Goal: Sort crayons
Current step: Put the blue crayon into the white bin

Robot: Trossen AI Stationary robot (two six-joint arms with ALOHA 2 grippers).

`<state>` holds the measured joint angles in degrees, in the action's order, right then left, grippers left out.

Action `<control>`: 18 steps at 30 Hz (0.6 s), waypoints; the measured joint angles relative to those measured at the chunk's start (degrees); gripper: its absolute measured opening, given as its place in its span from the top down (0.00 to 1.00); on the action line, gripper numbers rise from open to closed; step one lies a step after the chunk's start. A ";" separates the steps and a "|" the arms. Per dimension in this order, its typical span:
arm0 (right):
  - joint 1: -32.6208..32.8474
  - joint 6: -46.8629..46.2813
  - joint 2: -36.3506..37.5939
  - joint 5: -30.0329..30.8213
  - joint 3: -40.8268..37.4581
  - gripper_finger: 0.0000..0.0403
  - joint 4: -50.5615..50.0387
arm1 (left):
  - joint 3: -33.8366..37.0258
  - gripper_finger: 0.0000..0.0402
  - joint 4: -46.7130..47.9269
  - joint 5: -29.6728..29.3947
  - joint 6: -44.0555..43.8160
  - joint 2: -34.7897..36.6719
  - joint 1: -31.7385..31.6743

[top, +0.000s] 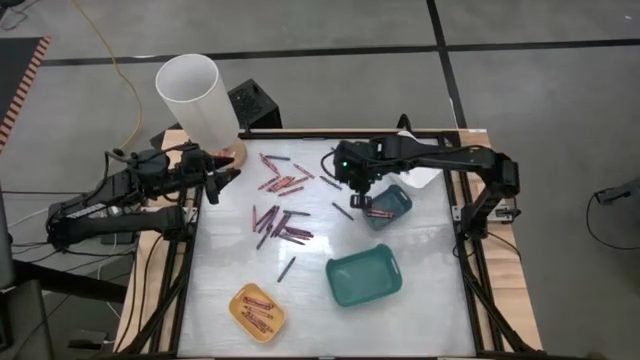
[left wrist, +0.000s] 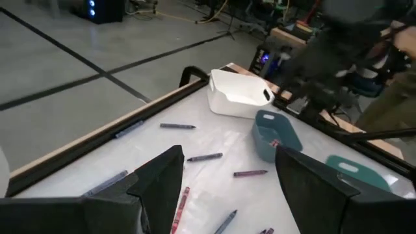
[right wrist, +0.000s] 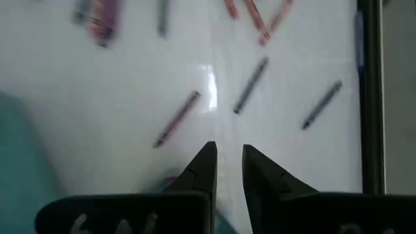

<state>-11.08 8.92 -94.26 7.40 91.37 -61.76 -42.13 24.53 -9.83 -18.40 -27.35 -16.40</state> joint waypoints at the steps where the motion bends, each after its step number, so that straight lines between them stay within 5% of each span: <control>1: -1.09 0.22 0.15 0.00 -1.89 0.83 1.54 | 0.00 0.42 0.00 0.00 0.33 0.00 0.00; 12: -12.71 0.60 0.27 -2.72 -15.03 0.83 24.24 | 0.00 0.42 -0.10 -6.24 5.78 0.00 0.00; 18: -15.64 0.31 0.27 -5.77 -17.72 0.81 28.73 | 0.00 0.42 -1.57 -6.08 5.75 0.00 -0.02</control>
<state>-26.72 9.23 -94.00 1.63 73.64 -33.03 -42.13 22.96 -15.91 -12.66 -27.35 -16.43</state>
